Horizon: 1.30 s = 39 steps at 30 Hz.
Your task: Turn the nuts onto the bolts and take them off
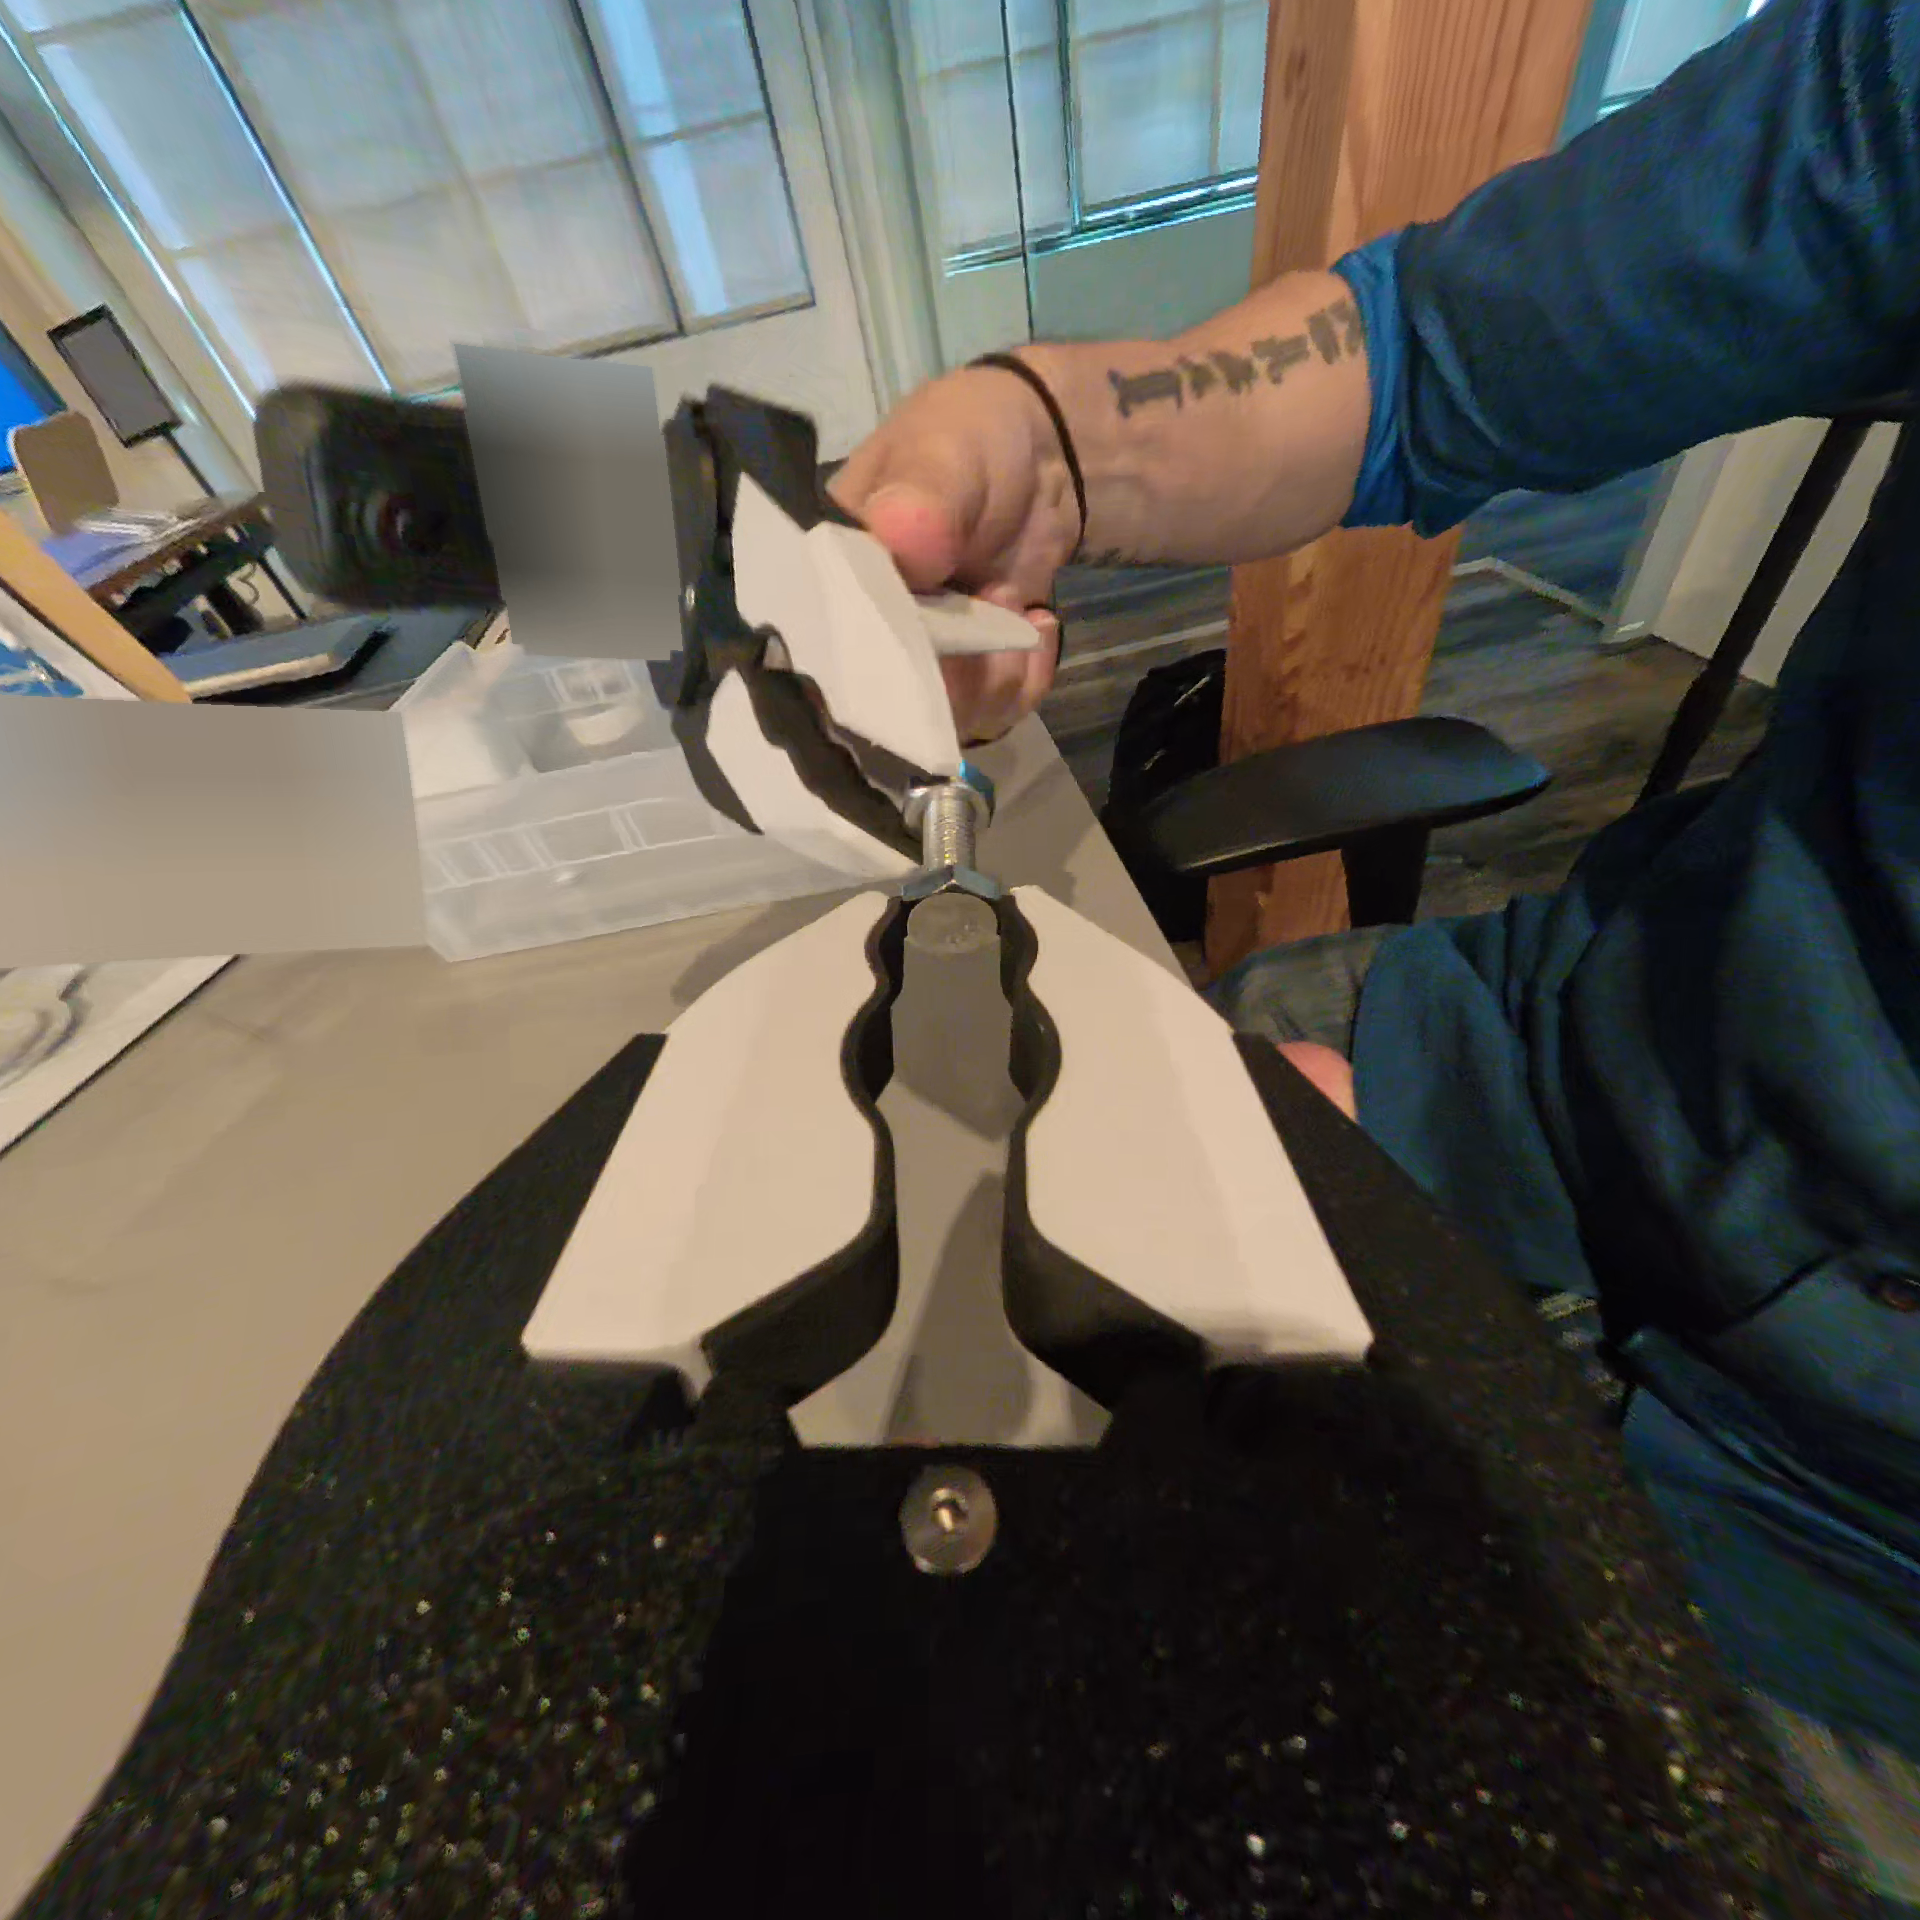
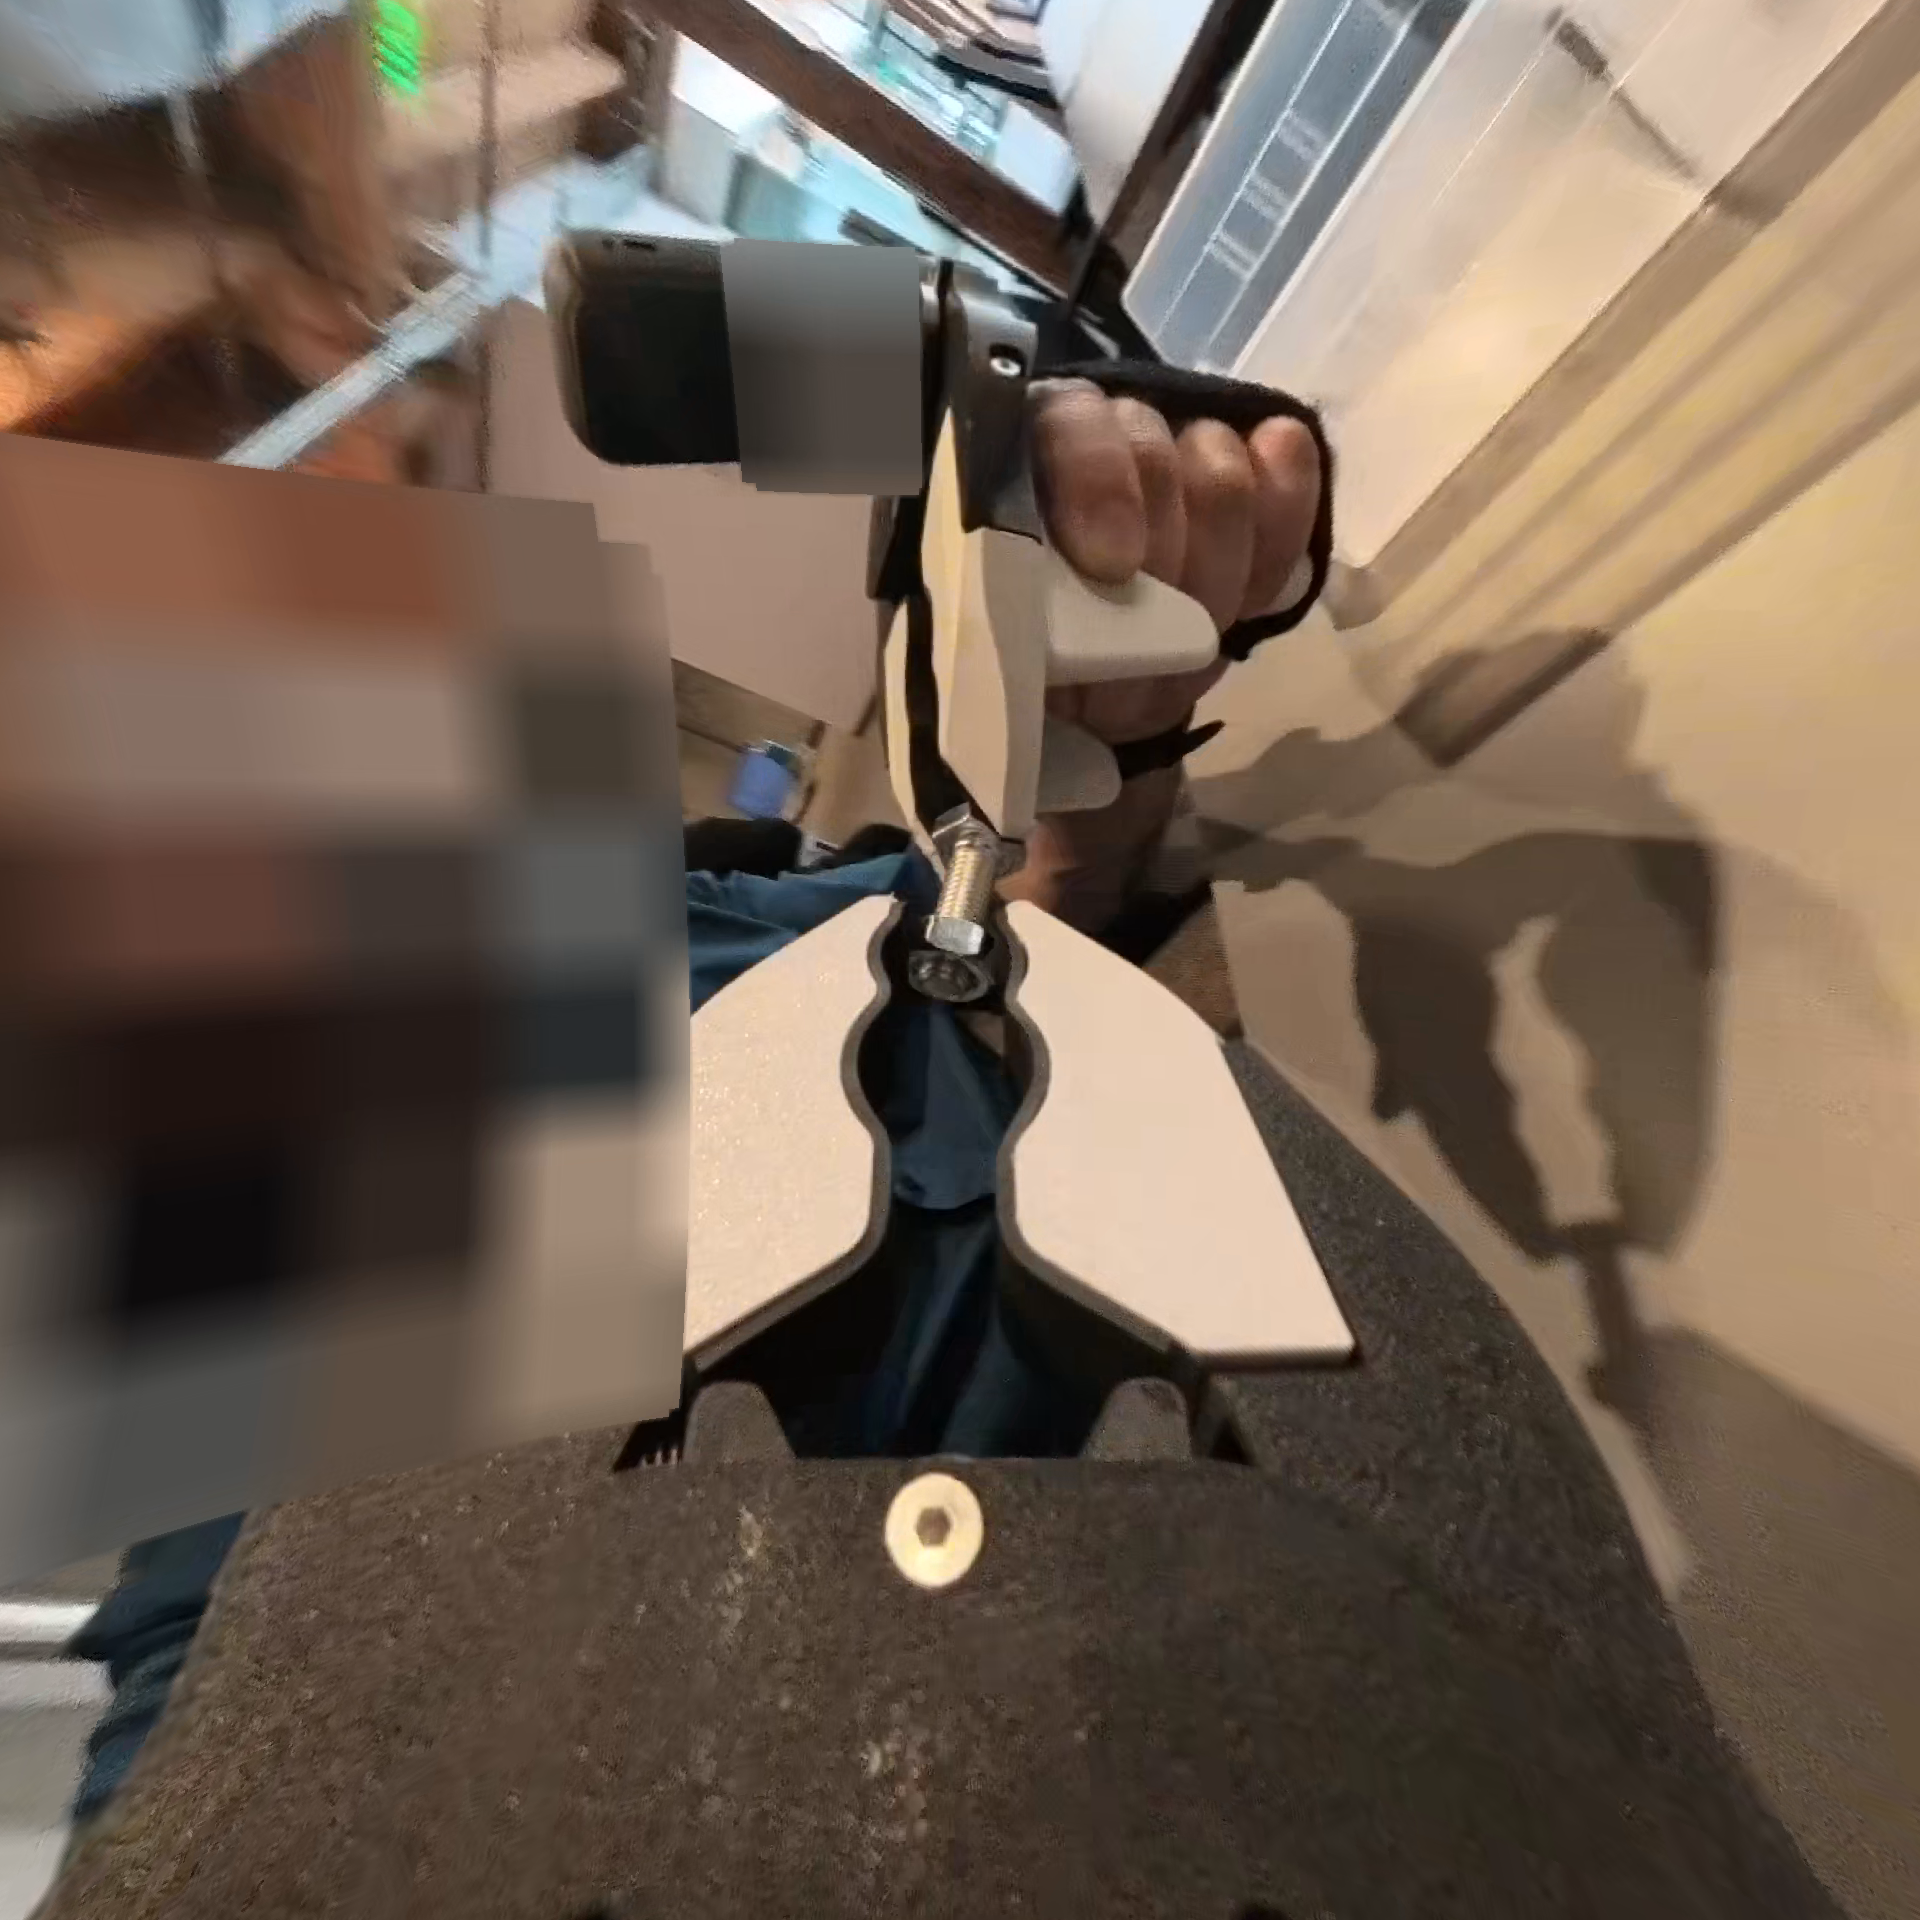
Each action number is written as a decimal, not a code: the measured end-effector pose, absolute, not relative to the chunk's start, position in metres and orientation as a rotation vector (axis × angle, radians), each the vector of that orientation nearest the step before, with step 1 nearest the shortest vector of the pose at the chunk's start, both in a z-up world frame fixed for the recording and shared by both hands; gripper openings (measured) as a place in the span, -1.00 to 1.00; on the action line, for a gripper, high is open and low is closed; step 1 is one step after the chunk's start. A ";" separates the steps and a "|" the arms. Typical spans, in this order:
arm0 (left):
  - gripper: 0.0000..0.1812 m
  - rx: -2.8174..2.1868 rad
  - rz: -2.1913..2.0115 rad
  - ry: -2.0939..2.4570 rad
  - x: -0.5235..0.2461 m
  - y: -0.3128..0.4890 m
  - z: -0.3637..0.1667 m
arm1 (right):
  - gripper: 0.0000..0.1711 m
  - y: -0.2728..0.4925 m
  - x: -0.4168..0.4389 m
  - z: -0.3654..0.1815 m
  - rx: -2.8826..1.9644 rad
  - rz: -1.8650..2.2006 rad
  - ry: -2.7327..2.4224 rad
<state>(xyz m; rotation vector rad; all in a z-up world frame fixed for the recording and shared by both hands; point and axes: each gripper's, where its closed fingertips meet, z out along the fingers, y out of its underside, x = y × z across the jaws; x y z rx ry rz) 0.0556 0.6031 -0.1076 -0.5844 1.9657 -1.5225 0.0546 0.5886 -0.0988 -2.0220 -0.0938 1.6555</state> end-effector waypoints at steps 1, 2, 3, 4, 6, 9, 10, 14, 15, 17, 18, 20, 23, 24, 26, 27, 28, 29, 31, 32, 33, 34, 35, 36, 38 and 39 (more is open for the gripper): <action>-0.81 -0.585 -1.514 1.977 0.056 0.603 -0.109 | -0.83 0.589 0.054 -0.101 -2.011 1.685 -0.080; -0.81 -0.587 -1.512 1.986 0.056 0.602 -0.110 | -0.83 0.589 0.054 -0.103 -2.009 1.686 -0.085; -0.81 -0.592 -1.517 1.984 0.057 0.602 -0.111 | -0.82 0.590 0.053 -0.104 -2.004 1.673 -0.099; -0.81 -0.604 -1.529 1.978 0.058 0.603 -0.111 | -0.80 0.590 0.052 -0.105 -2.004 1.635 -0.133; -0.81 -0.631 -1.558 1.967 0.059 0.604 -0.112 | -0.67 0.593 0.052 -0.108 -2.020 1.495 -0.219; -0.81 -0.663 -1.584 1.941 0.061 0.609 -0.112 | -0.55 0.602 0.060 -0.112 -2.034 1.149 -0.355; -0.81 -0.671 -1.598 1.930 0.061 0.611 -0.110 | -0.55 0.604 0.064 -0.110 -2.023 1.050 -0.394; -0.81 -0.706 -1.652 1.887 0.061 0.618 -0.105 | -0.55 0.608 0.072 -0.096 -1.920 0.722 -0.522; -0.81 -0.719 -1.672 1.876 0.061 0.619 -0.104 | -0.55 0.608 0.074 -0.092 -1.888 0.635 -0.559; -0.81 -0.736 -1.729 1.853 0.061 0.624 -0.102 | -0.55 0.609 0.078 -0.086 -1.839 0.403 -0.629; -0.81 -0.741 -1.758 1.841 0.060 0.624 -0.100 | -0.55 0.609 0.080 -0.085 -1.824 0.278 -0.678; -0.81 -0.743 -1.810 1.824 0.058 0.626 -0.098 | -0.56 0.608 0.079 -0.084 -1.783 0.021 -0.800; -0.82 -0.746 -1.851 1.814 0.056 0.627 -0.095 | -0.62 0.604 0.067 -0.087 -1.708 -0.261 -0.991; -0.82 -0.746 -1.859 1.813 0.056 0.627 -0.095 | -0.62 0.603 0.061 -0.089 -1.696 -0.296 -1.033; -0.82 -0.743 -1.870 1.817 0.055 0.627 -0.095 | -0.62 0.604 0.050 -0.091 -1.678 -0.322 -1.087; -0.81 -0.742 -1.874 1.819 0.055 0.626 -0.095 | -0.62 0.605 0.048 -0.090 -1.665 -0.342 -1.097; -0.81 -0.739 -1.878 1.822 0.055 0.624 -0.094 | -0.62 0.605 0.047 -0.088 -1.648 -0.358 -1.105; -0.81 -0.736 -1.880 1.826 0.055 0.623 -0.094 | -0.61 0.606 0.046 -0.087 -1.636 -0.369 -1.105; -0.81 -0.731 -1.882 1.832 0.053 0.622 -0.094 | -0.61 0.608 0.046 -0.084 -1.623 -0.374 -1.090; -0.81 -0.726 -1.887 1.834 0.053 0.621 -0.093 | -0.62 0.608 0.046 -0.084 -1.627 -0.363 -1.092; -0.82 -0.722 -1.892 1.835 0.052 0.621 -0.093 | -0.62 0.609 0.046 -0.086 -1.636 -0.358 -1.090; -0.82 -0.720 -1.898 1.836 0.052 0.621 -0.092 | -0.62 0.610 0.046 -0.087 -1.648 -0.354 -1.092; -0.82 -0.718 -1.906 1.838 0.052 0.620 -0.092 | -0.62 0.610 0.046 -0.089 -1.659 -0.346 -1.095; -0.81 -0.716 -1.912 1.840 0.051 0.620 -0.092 | -0.62 0.611 0.046 -0.091 -1.670 -0.333 -1.096; -0.82 -0.718 -1.913 1.844 0.050 0.620 -0.093 | -0.62 0.611 0.047 -0.091 -1.683 -0.307 -1.093; -0.82 -0.719 -1.914 1.848 0.050 0.620 -0.094 | -0.65 0.610 0.047 -0.091 -1.687 -0.292 -1.090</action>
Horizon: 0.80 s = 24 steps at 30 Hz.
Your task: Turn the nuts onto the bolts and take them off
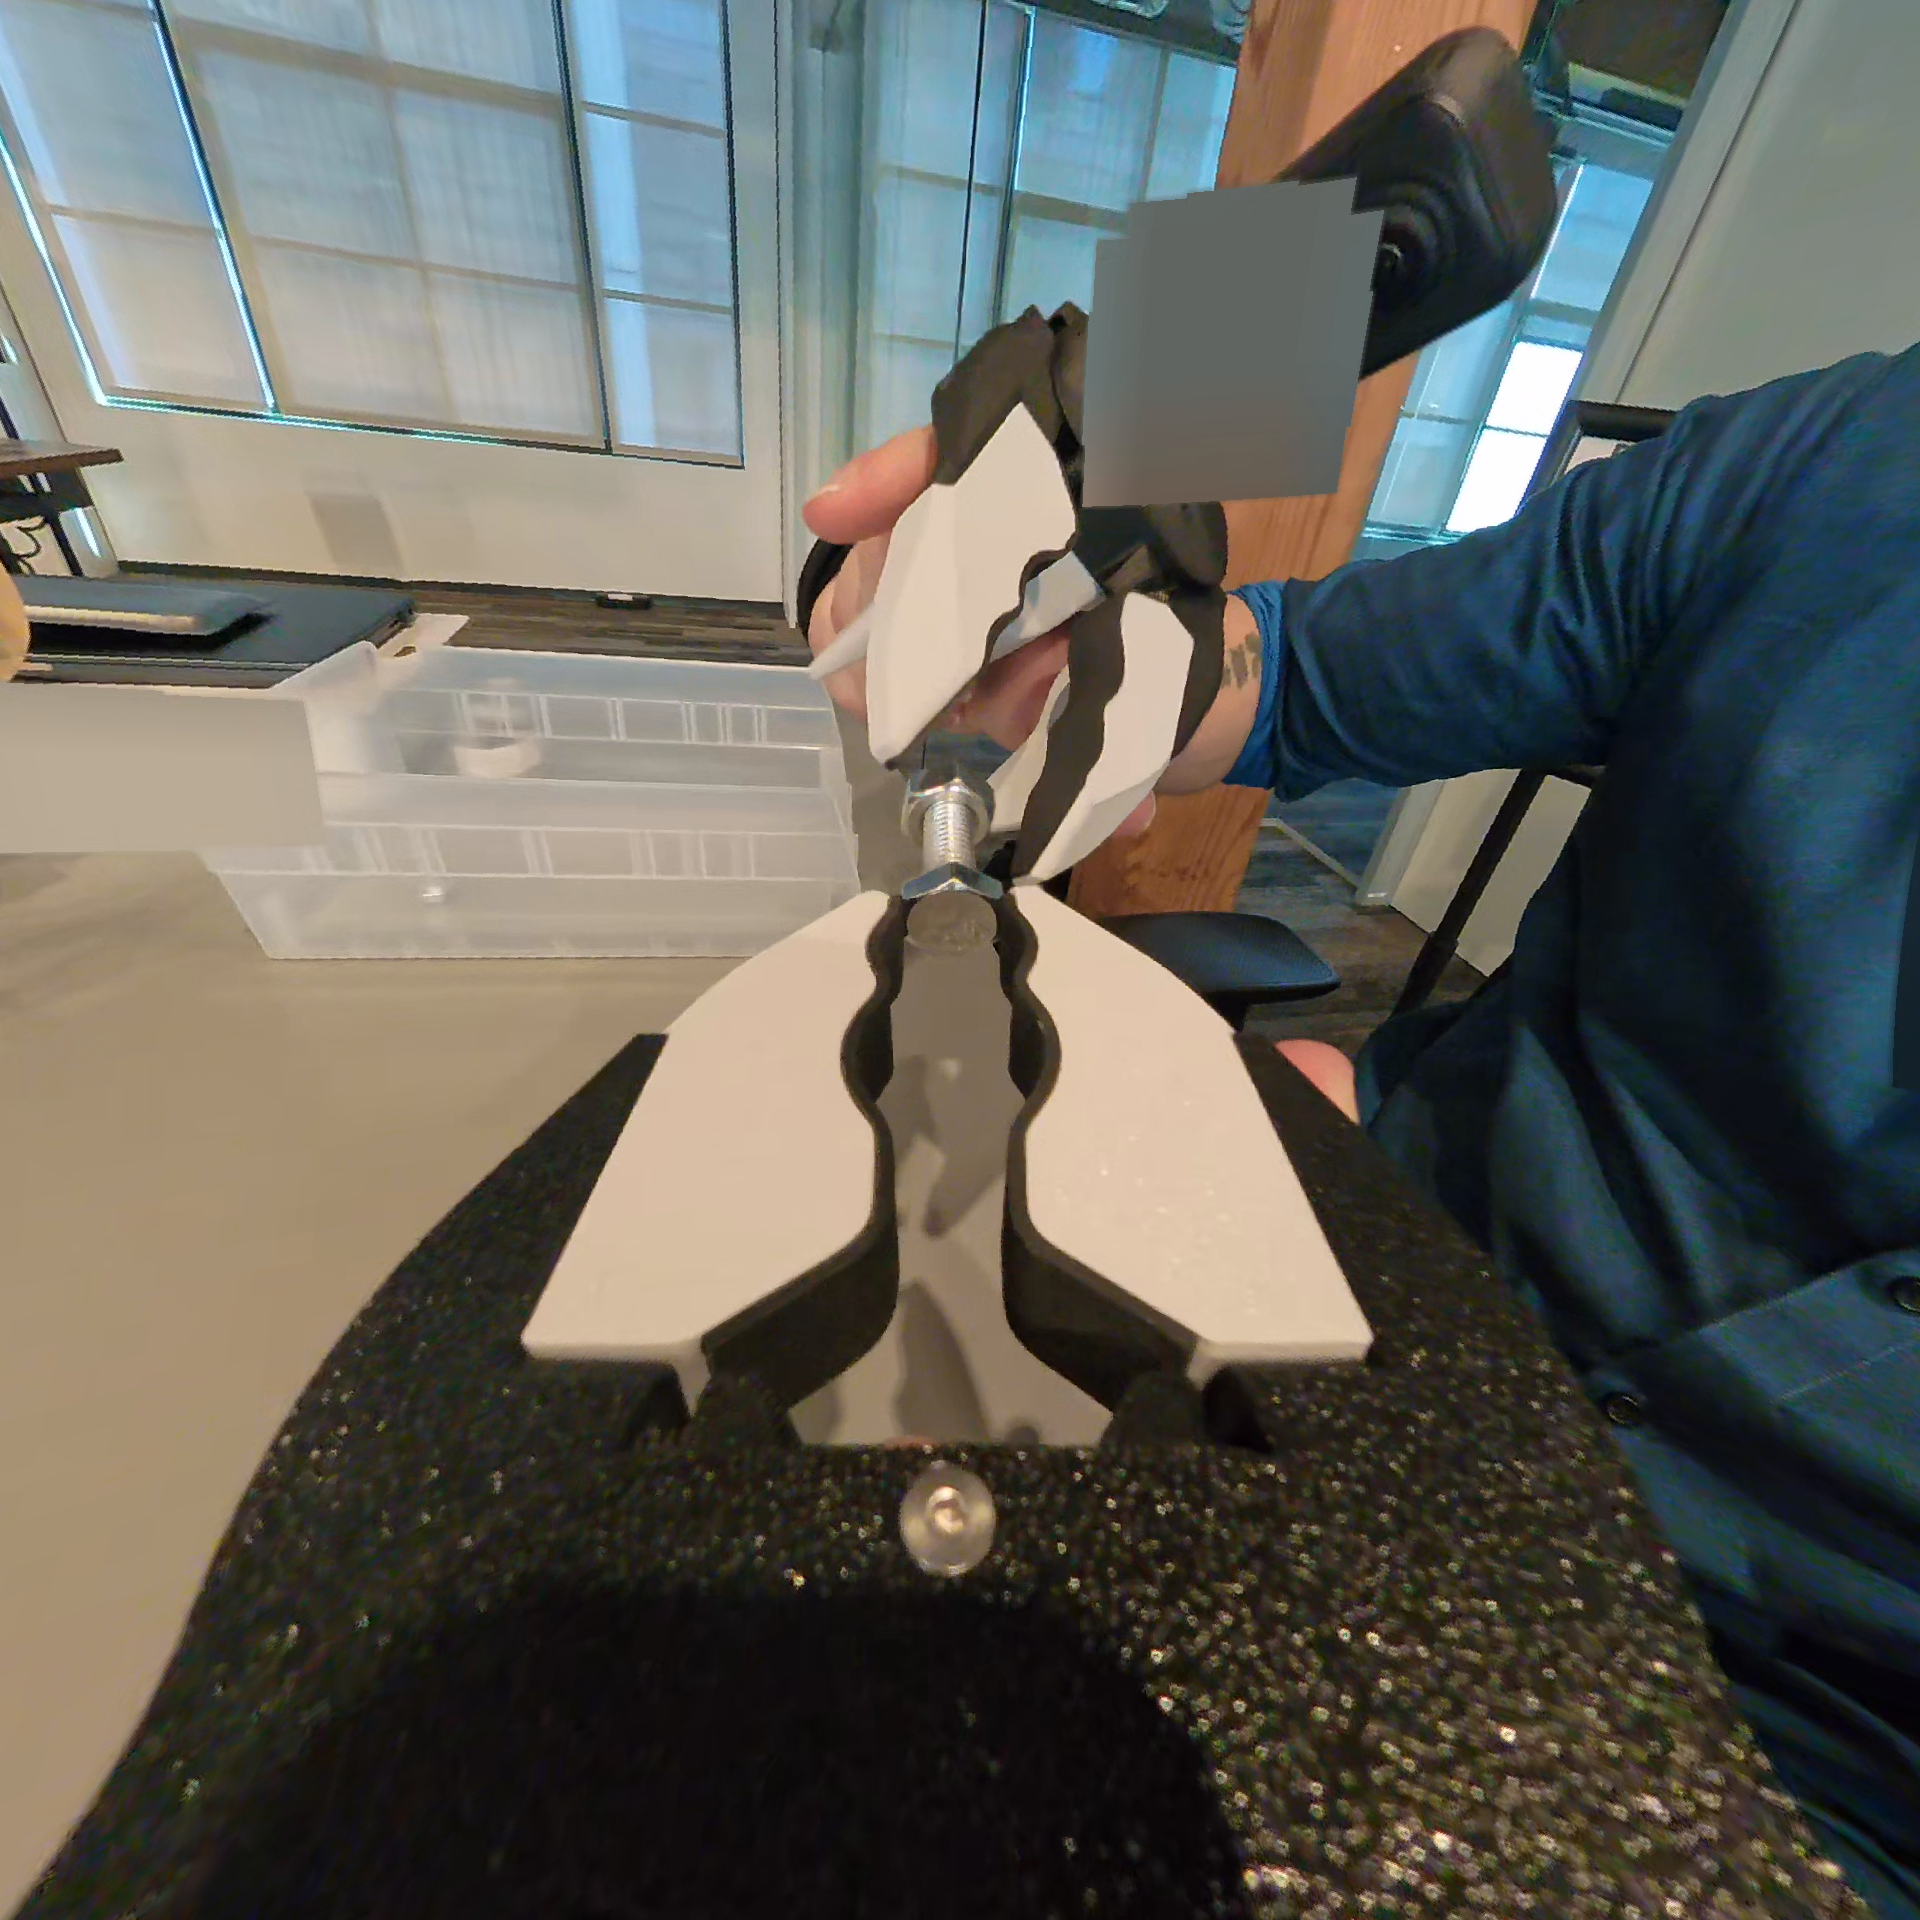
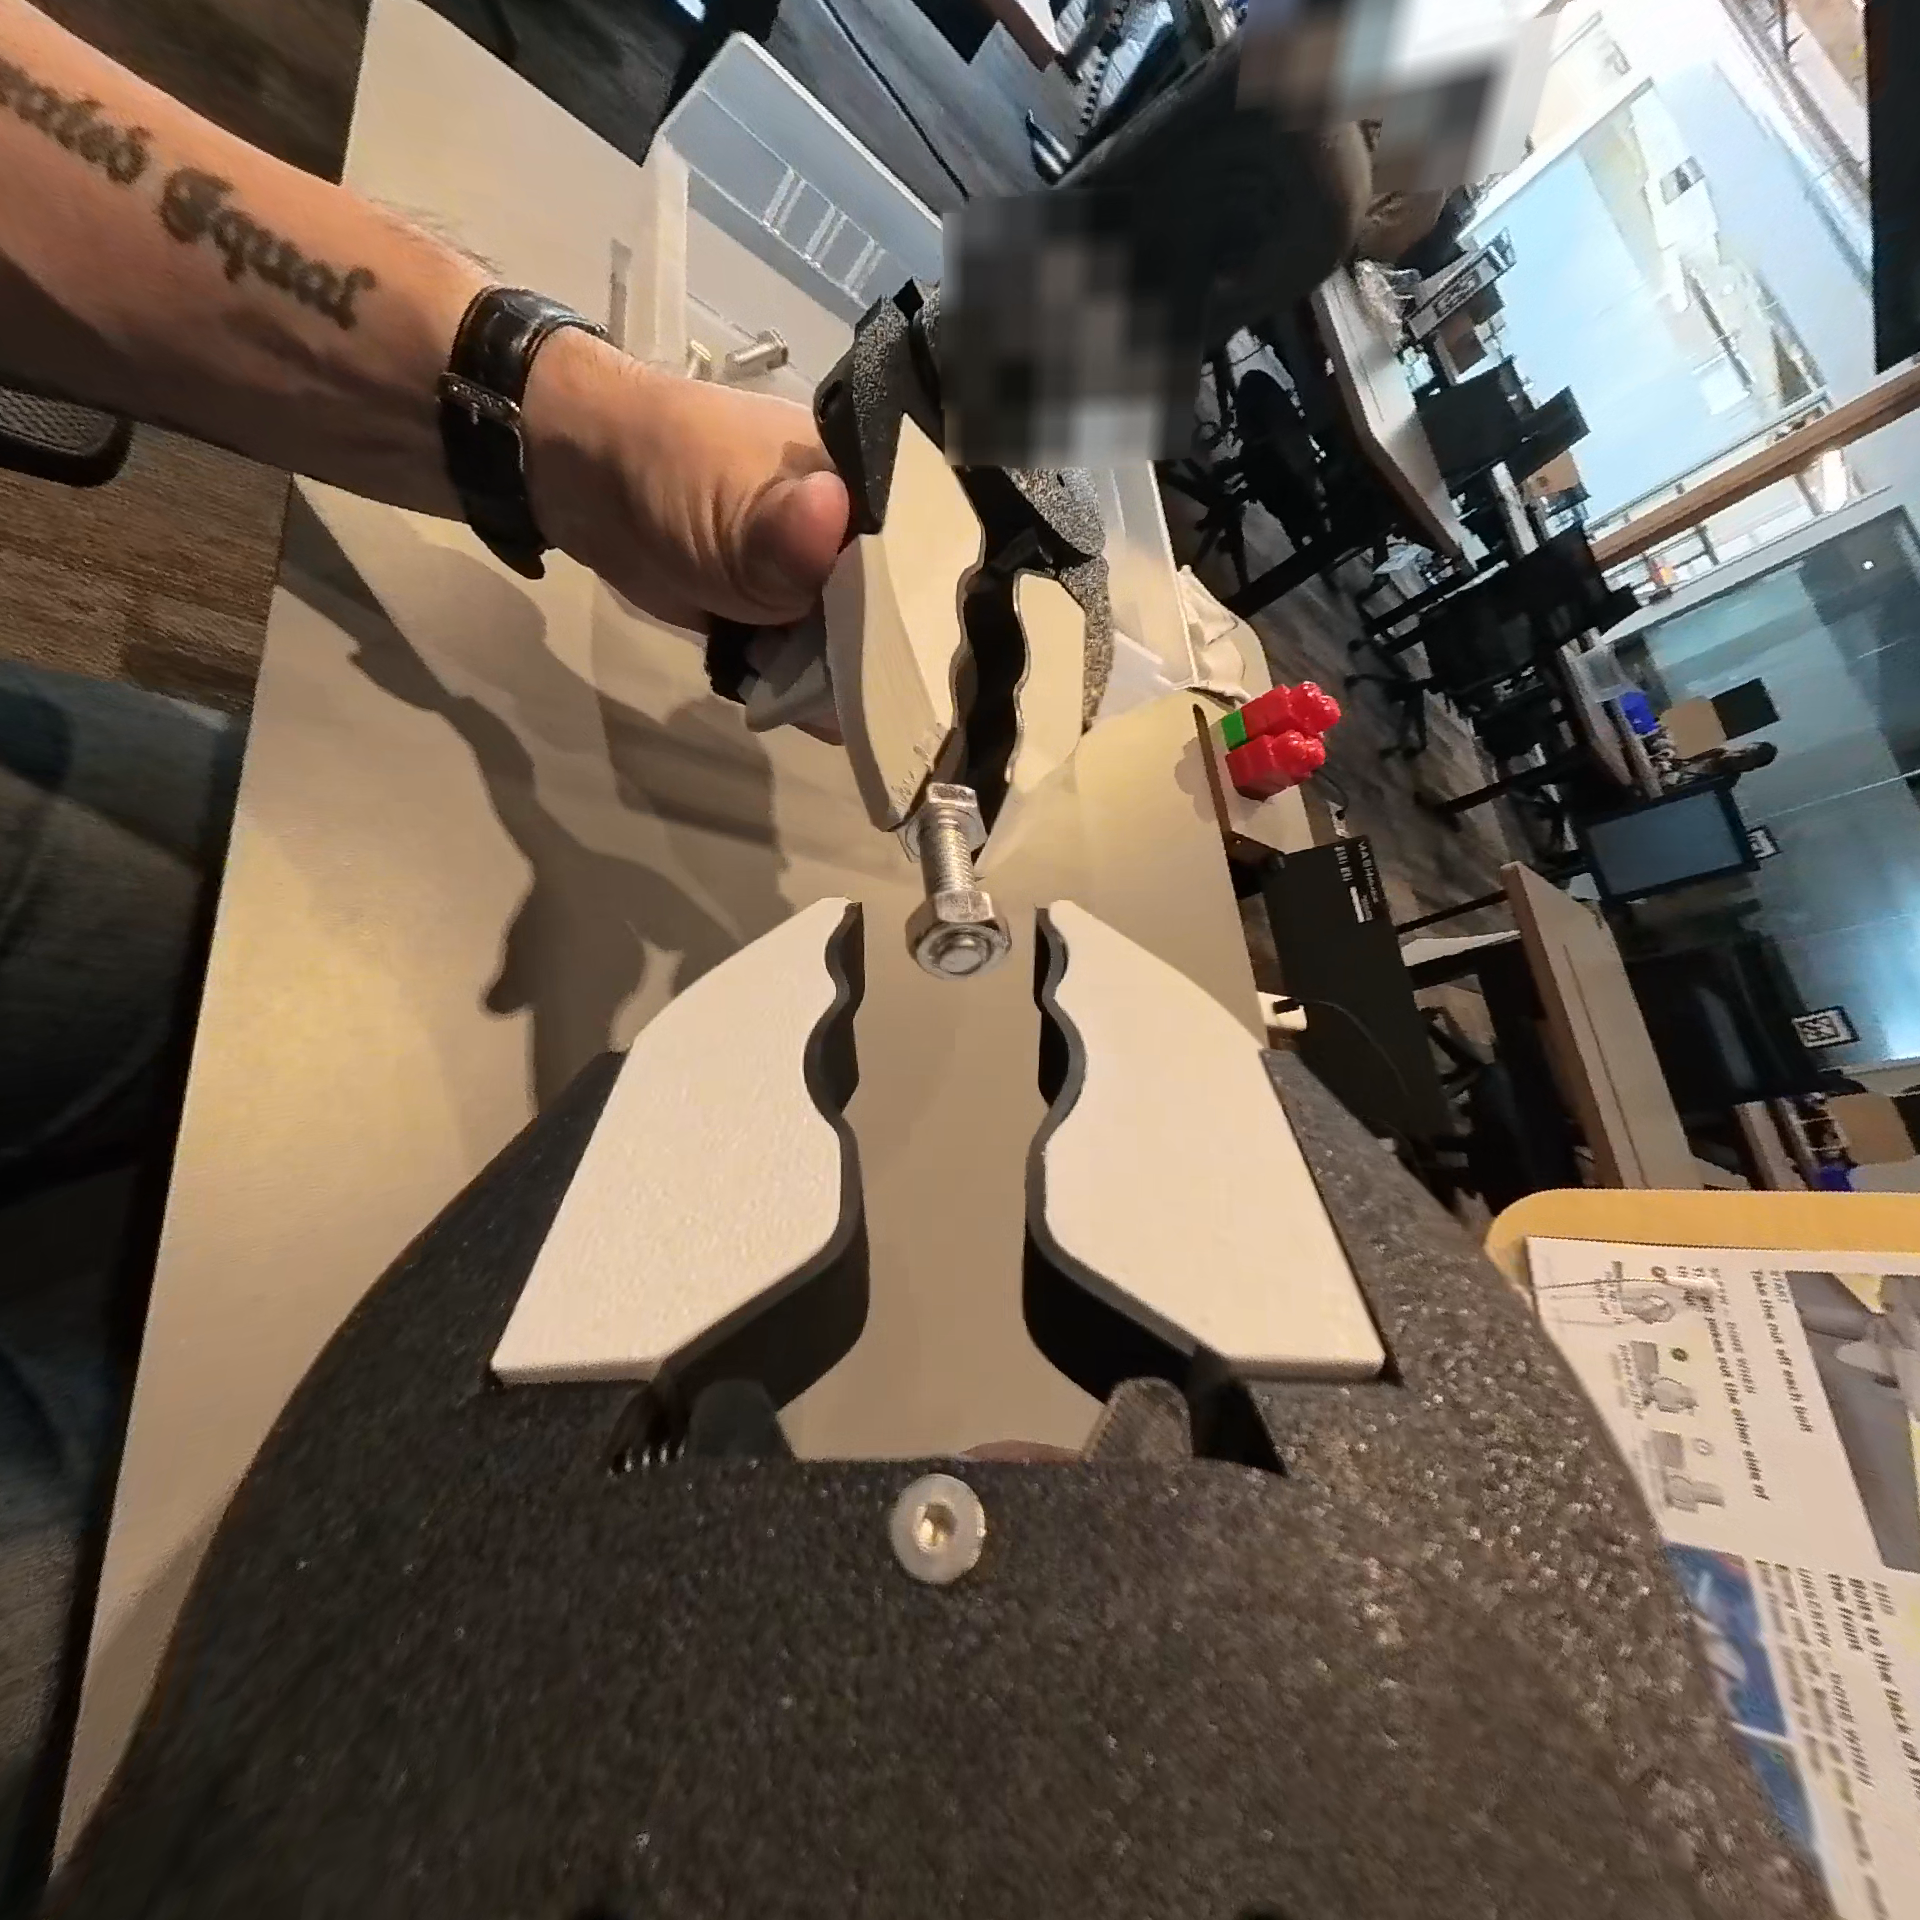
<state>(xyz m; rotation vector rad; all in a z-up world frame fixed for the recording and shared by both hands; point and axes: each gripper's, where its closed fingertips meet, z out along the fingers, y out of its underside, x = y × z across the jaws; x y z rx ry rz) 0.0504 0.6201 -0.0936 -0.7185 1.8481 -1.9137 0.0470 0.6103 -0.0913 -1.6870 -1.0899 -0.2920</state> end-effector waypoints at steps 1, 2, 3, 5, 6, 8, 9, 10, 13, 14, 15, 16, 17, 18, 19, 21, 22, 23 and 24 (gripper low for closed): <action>-0.82 -0.718 -1.914 1.851 0.051 0.620 -0.094 | -0.70 0.610 0.047 -0.091 -1.691 -0.273 -1.091; -0.82 -0.719 -1.914 1.852 0.051 0.620 -0.094 | -0.76 0.609 0.047 -0.091 -1.696 -0.255 -1.093; -0.82 -0.718 -1.914 1.857 0.051 0.619 -0.095 | -0.79 0.608 0.047 -0.092 -1.701 -0.242 -1.096; -0.82 -0.717 -1.913 1.866 0.051 0.618 -0.095 | -0.79 0.608 0.047 -0.093 -1.715 -0.211 -1.105; -0.82 -0.714 -1.917 1.871 0.051 0.617 -0.096 | -0.79 0.608 0.047 -0.094 -1.722 -0.193 -1.107; -0.82 -0.709 -1.920 1.878 0.051 0.617 -0.097 | -0.79 0.607 0.047 -0.094 -1.735 -0.142 -1.106; -0.82 -0.704 -1.918 1.881 0.051 0.617 -0.097 | -0.79 0.605 0.046 -0.093 -1.753 -0.095 -1.089; -0.82 -0.693 -1.911 1.885 0.051 0.616 -0.097 | -0.80 0.603 0.046 -0.092 -1.782 -0.017 -1.057; -0.82 -0.668 -1.841 1.887 0.052 0.614 -0.097 | -0.80 0.601 0.049 -0.089 -1.896 0.290 -0.894; -0.82 -0.665 -1.805 1.888 0.052 0.614 -0.097 | -0.80 0.601 0.050 -0.089 -1.944 0.421 -0.812; -0.82 -0.662 -1.765 1.891 0.052 0.613 -0.098 | -0.80 0.601 0.051 -0.090 -2.002 0.574 -0.703; -0.82 -0.655 -1.726 1.894 0.053 0.614 -0.098 | -0.80 0.601 0.052 -0.090 -2.043 0.749 -0.580; -0.82 -0.645 -1.698 1.893 0.053 0.614 -0.098 | -0.80 0.601 0.053 -0.090 -2.064 0.930 -0.456; -0.82 -0.633 -1.674 1.893 0.053 0.614 -0.097 | -0.80 0.600 0.053 -0.090 -2.073 1.111 -0.331; -0.82 -0.618 -1.657 1.891 0.052 0.613 -0.097 | -0.80 0.599 0.052 -0.088 -2.039 1.294 -0.230; -0.81 -0.604 -1.641 1.875 0.052 0.612 -0.094 | -0.82 0.600 0.054 -0.083 -1.938 1.568 -0.070; -0.81 -0.601 -1.639 1.878 0.052 0.612 -0.094 | -0.82 0.599 0.054 -0.082 -1.899 1.651 -0.040; -0.81 -0.602 -1.645 1.879 0.051 0.611 -0.094 | -0.79 0.599 0.052 -0.083 -1.879 1.693 -0.041; -0.81 -0.612 -1.647 1.875 0.052 0.612 -0.094 | -0.68 0.598 0.050 -0.083 -1.874 1.684 -0.064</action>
